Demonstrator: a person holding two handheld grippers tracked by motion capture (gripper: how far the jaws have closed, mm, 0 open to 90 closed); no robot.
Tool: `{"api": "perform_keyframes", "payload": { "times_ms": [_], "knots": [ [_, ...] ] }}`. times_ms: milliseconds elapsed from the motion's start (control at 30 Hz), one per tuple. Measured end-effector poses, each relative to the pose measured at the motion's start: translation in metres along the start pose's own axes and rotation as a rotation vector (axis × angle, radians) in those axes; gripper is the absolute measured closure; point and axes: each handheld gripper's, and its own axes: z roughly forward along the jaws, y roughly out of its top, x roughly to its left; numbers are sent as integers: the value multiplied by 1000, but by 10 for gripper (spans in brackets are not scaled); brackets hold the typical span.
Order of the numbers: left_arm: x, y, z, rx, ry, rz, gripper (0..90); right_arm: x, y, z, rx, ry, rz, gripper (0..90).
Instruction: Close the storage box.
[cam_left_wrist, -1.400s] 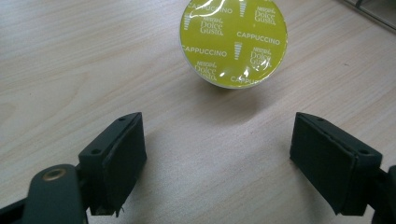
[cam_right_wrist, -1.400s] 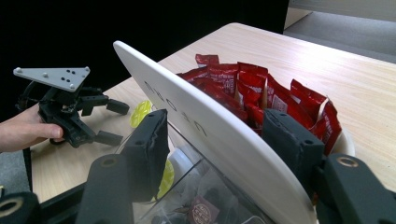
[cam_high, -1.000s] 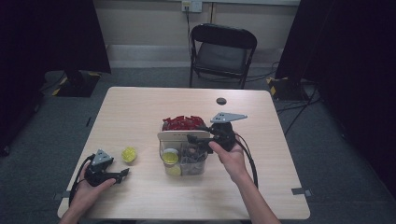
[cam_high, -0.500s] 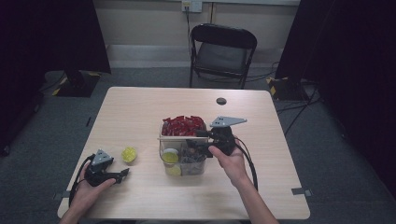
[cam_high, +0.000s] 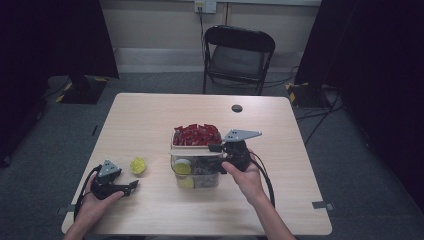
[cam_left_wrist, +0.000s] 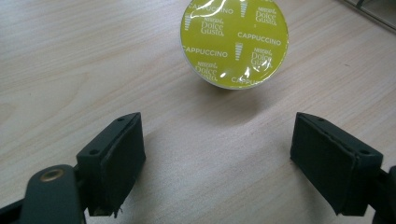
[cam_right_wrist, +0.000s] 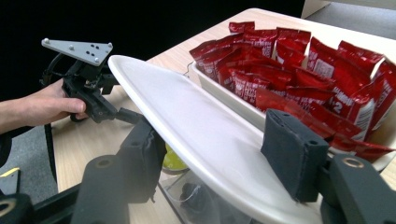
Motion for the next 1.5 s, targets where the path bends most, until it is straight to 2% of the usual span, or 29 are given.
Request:
{"api": "perform_keyframes", "payload": {
  "times_ms": [333,533,733,867,1167,1233,1500],
  "knots": [
    [0,0,0,0,0,0,172,3,-3,0,-4,-8,-6,378],
    [0,0,0,0,0,0,172,6,-5,0,-8,-29,-23,364],
    [0,0,0,0,0,0,172,8,-8,-3,-11,-43,-22,298],
    [0,0,0,1,1,2,172,13,-11,-4,-9,-49,-41,245],
    [0,0,0,0,1,0,172,16,-14,-6,-14,-48,-58,214],
    [0,0,0,0,0,0,172,15,-16,-6,-5,1,-26,197],
    [0,0,0,2,1,2,172,10,-21,-3,7,1,2,205]
  ]
}}
